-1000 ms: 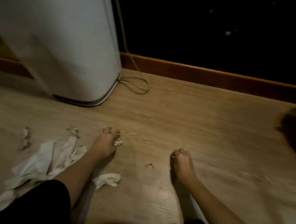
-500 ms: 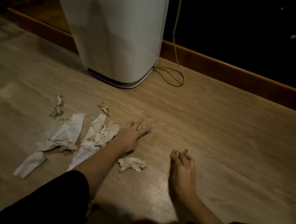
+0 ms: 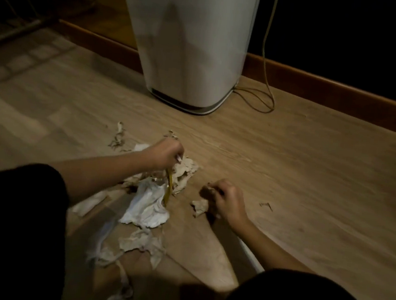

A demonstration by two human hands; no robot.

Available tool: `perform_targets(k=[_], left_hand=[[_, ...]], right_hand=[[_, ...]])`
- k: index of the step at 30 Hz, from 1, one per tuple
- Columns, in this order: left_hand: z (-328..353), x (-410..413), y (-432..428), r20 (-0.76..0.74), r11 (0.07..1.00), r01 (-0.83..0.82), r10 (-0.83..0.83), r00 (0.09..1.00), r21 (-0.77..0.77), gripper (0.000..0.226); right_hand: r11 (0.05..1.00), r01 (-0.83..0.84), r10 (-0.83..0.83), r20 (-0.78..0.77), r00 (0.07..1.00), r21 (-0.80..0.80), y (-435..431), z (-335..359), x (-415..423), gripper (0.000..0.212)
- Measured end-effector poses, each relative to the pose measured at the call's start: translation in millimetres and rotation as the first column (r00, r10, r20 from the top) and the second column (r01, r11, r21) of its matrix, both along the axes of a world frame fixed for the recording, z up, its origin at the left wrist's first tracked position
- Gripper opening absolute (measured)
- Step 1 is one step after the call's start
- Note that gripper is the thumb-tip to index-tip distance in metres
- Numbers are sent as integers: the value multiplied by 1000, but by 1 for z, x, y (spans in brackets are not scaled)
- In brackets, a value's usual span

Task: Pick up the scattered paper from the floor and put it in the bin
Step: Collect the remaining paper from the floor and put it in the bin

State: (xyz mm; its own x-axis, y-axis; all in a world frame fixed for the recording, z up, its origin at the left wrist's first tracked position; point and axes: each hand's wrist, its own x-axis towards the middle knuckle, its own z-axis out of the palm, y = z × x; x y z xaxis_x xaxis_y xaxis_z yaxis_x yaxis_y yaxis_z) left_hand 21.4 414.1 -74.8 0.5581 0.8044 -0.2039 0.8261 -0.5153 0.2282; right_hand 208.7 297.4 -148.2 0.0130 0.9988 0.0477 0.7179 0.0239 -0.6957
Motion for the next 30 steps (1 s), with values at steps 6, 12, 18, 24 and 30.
perform_targets(k=[6, 12, 18, 24, 30], left_hand=[[-8, -49, -34, 190, 991, -133, 128, 973, 9, 23], [-69, -44, -76, -122, 938, -126, 91, 988, -324, 96], [-81, -14, -81, -70, 997, -25, 19, 997, -78, 36], [-77, -18, -81, 135, 990, -120, 129, 982, -78, 6], [-42, -84, -66, 280, 923, -385, 365, 888, 17, 12]], right_hand=[[963, -257, 217, 344, 914, 75, -60, -31, -15, 24], [983, -177, 162, 242, 957, 42, -47, -24, 18, 12], [936, 342, -350, 131, 927, 80, -50, -16, 83, 19], [988, 151, -155, 97, 983, 43, -30, -13, 46, 15], [962, -268, 270, -22, 963, 50, -18, 2, -70, 19]])
